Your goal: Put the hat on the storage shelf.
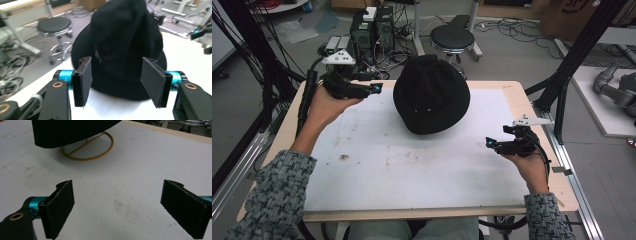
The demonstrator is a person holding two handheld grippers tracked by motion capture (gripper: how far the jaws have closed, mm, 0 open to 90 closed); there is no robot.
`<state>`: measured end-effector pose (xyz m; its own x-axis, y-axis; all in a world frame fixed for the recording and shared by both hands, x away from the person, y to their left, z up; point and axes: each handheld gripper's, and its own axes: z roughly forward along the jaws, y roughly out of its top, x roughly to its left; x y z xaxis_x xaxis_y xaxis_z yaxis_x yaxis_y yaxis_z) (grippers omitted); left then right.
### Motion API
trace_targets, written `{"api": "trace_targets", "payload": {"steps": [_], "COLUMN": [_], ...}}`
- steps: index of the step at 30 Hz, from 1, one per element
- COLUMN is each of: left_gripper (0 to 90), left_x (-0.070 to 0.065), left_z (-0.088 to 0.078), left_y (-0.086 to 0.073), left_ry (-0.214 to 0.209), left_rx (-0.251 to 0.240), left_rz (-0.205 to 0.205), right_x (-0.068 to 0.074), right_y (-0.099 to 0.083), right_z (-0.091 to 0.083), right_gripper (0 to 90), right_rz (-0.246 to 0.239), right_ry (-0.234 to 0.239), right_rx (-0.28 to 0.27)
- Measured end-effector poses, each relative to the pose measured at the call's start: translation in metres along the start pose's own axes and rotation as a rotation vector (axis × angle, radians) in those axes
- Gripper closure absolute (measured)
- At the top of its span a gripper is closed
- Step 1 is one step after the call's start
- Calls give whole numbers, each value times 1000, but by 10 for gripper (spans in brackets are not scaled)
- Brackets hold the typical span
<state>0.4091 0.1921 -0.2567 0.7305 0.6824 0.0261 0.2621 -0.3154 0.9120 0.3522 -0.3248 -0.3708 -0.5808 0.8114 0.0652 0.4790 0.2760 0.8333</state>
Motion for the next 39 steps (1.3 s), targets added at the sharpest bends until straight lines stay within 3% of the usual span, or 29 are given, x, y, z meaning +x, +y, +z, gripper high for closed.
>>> {"api": "trace_targets", "payload": {"steps": [4, 11, 19, 23, 32, 39], "left_gripper": [400, 379, 354, 342, 298, 278], "left_x": [0, -1, 0, -1, -10, -14], "left_z": [-17, -37, -51, -56, -60, -60], "left_y": [-27, -68, -110, -125, -150, -164], "left_ry": [39, 95, 126, 134, 170, 175], "left_rx": [1, 5, -22, -28, -32, 1], "left_rz": [-1, -38, -95, -122, -140, -140], "right_x": [1, 1, 1, 1, 0, 1], "right_y": [1, 2, 3, 3, 4, 5], "right_z": [2, 5, 8, 9, 12, 15], "right_gripper": [115, 115, 115, 115, 115, 115], "right_rz": [-7, -2, -3, -8, -8, -9], "right_ry": [6, 13, 16, 17, 17, 13], "right_rx": [-5, -5, -1, 2, 12, 18]}}
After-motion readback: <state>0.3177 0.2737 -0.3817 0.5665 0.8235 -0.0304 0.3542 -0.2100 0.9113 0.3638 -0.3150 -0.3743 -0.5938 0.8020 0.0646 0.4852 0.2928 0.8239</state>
